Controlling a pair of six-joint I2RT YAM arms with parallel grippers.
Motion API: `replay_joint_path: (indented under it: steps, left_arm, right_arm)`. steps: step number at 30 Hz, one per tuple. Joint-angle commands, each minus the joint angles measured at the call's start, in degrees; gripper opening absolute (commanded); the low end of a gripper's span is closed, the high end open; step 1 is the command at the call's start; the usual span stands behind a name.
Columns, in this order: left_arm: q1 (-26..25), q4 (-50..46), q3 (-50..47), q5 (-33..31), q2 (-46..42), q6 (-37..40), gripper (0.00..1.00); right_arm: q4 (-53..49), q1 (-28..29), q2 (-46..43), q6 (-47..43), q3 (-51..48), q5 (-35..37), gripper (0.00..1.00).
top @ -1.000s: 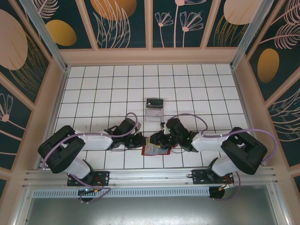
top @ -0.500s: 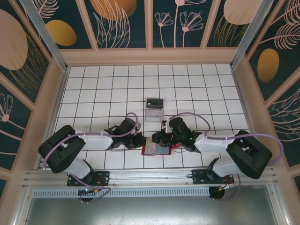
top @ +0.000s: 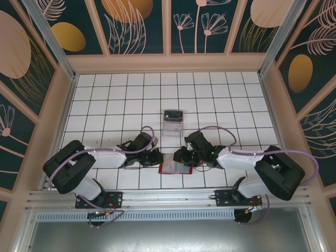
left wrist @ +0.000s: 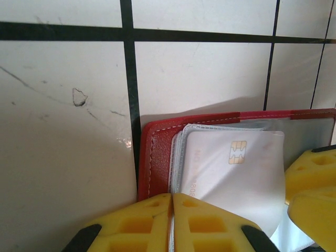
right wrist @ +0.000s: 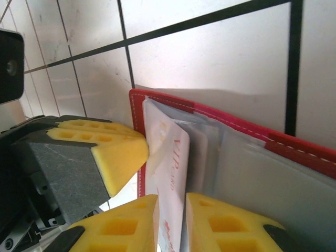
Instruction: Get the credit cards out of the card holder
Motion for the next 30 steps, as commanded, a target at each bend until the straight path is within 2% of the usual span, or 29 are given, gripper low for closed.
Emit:
replay_joint_path:
  steps: [1,17,25,30]
  left_arm:
    - [-0.8,-12.9,-3.0,-4.6,4.1,1.6,0.11]
    - [-0.8,-12.9,-2.9,-4.5,4.1,1.7,0.11]
    - [-0.8,-13.7,-2.7,-4.9,4.2,2.2,0.12]
    - [-0.8,-14.3,-2.6,-5.2,4.2,2.4,0.12]
  right_arm:
    - [-3.5,0.0,-0.4,-1.4,1.4,2.0,0.21]
    - [1.4,0.6,4.8,-0.8,3.2,-1.3,0.17]
    - [-2.0,0.4,2.9,-1.6,2.9,0.3,0.03]
    - [-5.1,-0.3,1.0,-2.9,2.6,1.1,0.01]
